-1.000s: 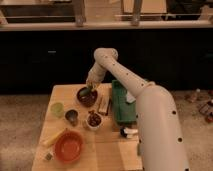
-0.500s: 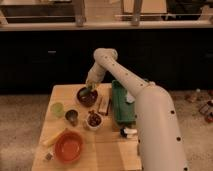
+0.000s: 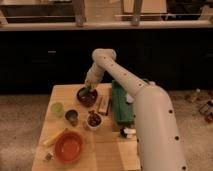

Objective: Place pepper in purple bowl

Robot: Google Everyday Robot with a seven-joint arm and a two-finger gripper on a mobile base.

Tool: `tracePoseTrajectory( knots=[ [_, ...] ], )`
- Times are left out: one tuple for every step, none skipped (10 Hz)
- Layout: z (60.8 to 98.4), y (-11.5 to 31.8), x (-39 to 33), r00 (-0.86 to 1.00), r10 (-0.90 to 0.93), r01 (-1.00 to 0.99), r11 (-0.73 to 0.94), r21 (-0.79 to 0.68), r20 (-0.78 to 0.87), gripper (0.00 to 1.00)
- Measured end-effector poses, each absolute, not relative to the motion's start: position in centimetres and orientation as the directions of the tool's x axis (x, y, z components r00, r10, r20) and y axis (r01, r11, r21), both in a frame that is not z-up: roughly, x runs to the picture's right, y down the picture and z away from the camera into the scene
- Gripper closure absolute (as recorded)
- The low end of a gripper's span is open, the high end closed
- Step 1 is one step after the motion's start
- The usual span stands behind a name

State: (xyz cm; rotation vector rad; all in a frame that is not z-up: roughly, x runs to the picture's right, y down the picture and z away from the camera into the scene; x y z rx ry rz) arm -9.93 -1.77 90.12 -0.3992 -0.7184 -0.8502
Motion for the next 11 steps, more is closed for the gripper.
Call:
tracePoseTrajectory(
  knots=[
    [90.20, -1.80, -9.97, 0.450, -0.542, 0.793, 0.608, -0.039, 0.710, 0.44],
    [90.26, -1.80, -10.02, 0.451, -0.543, 0.792, 0.609, -0.038, 0.708, 0.35],
    [90.27, -1.85, -10.07, 0.453, -0.545, 0.791, 0.610, -0.036, 0.706, 0.26],
    [90.24, -1.92, -10.03, 0.455, -0.546, 0.789, 0.613, -0.035, 0.704, 0.20],
    [90.28, -1.90, -9.98, 0.457, -0.546, 0.788, 0.615, -0.035, 0.702, 0.20],
    [90.23, -1.98, -9.96, 0.458, -0.546, 0.786, 0.617, -0.033, 0.701, 0.20],
    [90.24, -1.96, -9.89, 0.460, -0.546, 0.785, 0.619, -0.033, 0.700, 0.20],
    [90.22, -2.00, -9.81, 0.461, -0.546, 0.783, 0.621, -0.032, 0.699, 0.20],
    [90.16, -2.10, -9.79, 0.462, -0.549, 0.782, 0.623, -0.028, 0.697, 0.20],
    [90.10, -2.22, -9.69, 0.463, -0.552, 0.781, 0.624, -0.025, 0.694, 0.20],
    [89.99, -2.39, -9.56, 0.465, -0.556, 0.779, 0.626, -0.021, 0.689, 0.20]
  ],
)
